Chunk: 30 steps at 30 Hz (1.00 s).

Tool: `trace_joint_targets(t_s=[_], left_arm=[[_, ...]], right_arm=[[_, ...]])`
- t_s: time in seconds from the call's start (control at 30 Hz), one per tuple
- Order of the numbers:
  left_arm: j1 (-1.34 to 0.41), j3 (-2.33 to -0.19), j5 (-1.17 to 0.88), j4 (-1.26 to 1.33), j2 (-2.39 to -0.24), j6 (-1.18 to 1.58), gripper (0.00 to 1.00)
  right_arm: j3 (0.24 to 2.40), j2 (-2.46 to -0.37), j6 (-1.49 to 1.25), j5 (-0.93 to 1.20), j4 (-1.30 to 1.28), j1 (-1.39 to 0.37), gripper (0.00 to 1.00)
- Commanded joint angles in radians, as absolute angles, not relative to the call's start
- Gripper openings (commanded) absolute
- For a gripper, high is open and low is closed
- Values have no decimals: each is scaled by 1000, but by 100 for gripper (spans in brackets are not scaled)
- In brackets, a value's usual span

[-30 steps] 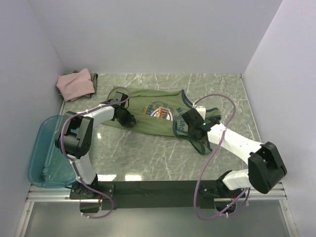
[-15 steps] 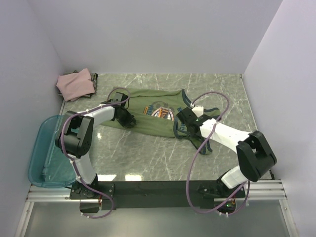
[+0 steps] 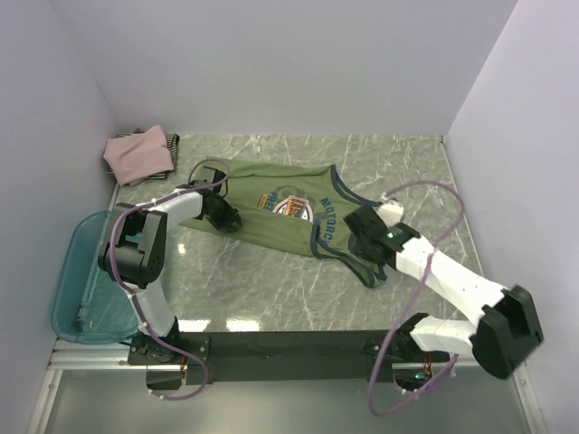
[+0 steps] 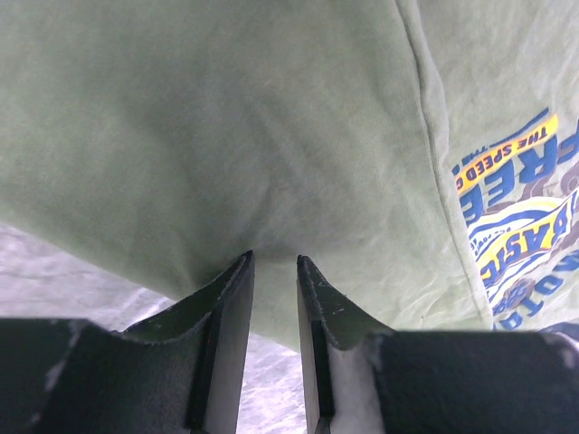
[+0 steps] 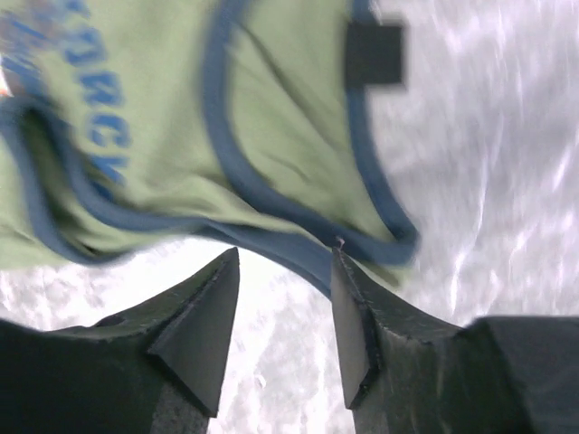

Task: Fold and stack the tank tops
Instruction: Fold the tank top

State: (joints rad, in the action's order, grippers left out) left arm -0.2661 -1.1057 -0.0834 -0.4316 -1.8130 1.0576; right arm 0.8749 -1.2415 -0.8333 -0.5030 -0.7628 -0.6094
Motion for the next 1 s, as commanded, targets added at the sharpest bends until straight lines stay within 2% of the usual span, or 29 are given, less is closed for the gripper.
trace_joint_targets(t_s=[0.0,0.2,0.6,0.8,0.83,0.93,0.97], left_arm=[[-241,-1127,-57,-462,-1799,1020,32],[-196,-1103,-52,-439,-1802,1023,32],[-183,-1100,-31,-451,-1779,1017,32],[-183,-1106,-26,-457,-1784,1014,31],[-183,-1103,-23,-459,-1786,1015,32],[-183,-1098,-20,-460,-1792,1015,32],[-183,-1097,-20,-457,-1793,1017,32]], right_arm=[[760,-1140,-1033,-450,-839,-617,51],[566,-1028,-1182,-377,-770,-617,50],[440,-936,-1272,-337,-667,-627,49],[442,-977,-1282,-359,-630,-627,48],[446,-995,-1279,-364,-627,-627,46],[500,-1026,-1256,-420,-672,-624,27],[535,-1034,-1227,-435,-686,-621,10]])
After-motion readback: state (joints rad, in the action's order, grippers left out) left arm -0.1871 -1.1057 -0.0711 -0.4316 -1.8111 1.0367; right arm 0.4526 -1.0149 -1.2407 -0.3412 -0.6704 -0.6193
